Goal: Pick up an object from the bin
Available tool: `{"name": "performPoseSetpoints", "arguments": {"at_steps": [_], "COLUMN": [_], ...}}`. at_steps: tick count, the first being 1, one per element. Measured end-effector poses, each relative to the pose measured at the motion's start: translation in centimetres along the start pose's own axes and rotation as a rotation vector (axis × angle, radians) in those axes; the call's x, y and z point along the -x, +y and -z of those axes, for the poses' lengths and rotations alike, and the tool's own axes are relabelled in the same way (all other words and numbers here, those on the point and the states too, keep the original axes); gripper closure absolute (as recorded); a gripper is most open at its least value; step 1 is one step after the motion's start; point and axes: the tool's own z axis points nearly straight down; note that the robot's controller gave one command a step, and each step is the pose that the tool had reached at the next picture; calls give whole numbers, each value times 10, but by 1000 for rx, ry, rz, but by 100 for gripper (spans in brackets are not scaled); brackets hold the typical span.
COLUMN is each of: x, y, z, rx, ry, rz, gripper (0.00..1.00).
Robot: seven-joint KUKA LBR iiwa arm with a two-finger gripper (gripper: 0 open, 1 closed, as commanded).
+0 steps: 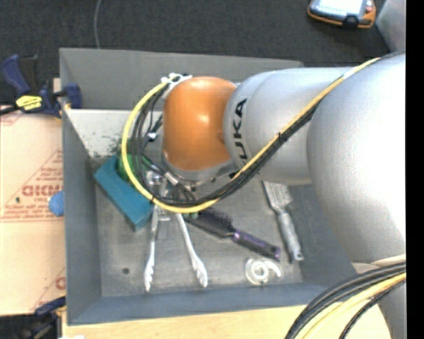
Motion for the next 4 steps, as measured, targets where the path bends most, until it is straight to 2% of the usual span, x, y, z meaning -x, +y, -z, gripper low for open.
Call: {"name": "performPoseSetpoints", "arguments": {"at_steps": [1,2,3,4], "x": [2,-31,-78,-62], "y": [-1,7,10,37], "z": [5,-60,-30,-42], "rx": [1,1,-1,-5], "ry": [-7,-48,-9,-44], "rz": [-5,597,620,1123], "gripper": [0,0,0,0]}}
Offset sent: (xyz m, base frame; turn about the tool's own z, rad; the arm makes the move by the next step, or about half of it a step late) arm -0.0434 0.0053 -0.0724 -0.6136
